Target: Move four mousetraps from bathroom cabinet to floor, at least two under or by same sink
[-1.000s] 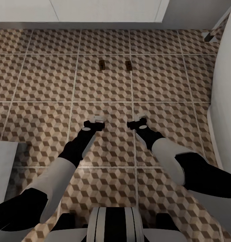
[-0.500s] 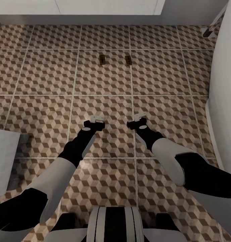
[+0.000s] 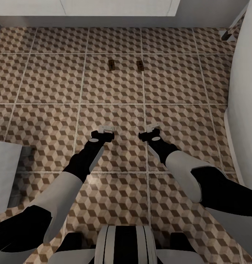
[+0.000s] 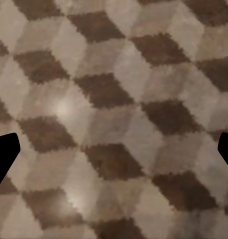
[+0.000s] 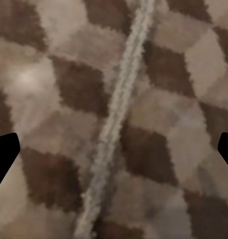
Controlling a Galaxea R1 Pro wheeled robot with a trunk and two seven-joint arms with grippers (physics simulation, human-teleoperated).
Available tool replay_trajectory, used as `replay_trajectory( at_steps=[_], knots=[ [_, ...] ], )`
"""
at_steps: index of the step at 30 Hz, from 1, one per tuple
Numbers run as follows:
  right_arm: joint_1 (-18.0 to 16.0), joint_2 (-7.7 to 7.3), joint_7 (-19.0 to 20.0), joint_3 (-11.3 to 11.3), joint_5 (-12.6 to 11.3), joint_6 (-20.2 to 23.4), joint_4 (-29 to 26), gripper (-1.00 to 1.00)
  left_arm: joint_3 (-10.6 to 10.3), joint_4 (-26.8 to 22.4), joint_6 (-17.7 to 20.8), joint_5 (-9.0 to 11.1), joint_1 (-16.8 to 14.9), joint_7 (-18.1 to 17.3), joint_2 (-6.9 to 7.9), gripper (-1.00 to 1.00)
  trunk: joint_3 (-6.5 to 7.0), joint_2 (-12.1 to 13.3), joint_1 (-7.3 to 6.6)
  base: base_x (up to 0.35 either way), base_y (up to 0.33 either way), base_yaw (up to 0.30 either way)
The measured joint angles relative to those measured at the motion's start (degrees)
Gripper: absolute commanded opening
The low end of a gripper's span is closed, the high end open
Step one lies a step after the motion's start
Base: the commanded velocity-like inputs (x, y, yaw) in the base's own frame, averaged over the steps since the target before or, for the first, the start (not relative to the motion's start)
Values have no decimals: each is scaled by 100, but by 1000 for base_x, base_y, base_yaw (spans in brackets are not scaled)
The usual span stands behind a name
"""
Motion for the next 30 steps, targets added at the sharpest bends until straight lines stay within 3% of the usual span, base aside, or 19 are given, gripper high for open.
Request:
replay_trajectory(
  at_steps=[7,21,30],
  knots=[
    [0,0,1,0,-2,-108,0,100,0,-16,7,0,3,1,7,100,0,0,0,0,0,0],
    [2,0,15,-7,-4,-298,-1,100,-15,-10,9,-1,5,-3,15,100,310,18,-37,0,0,0],
    [32,0,25,-8,-8,-690,-1,100,-17,-23,2,-1,91,-10,89,100,509,31,-60,0,0,0]
  ],
)
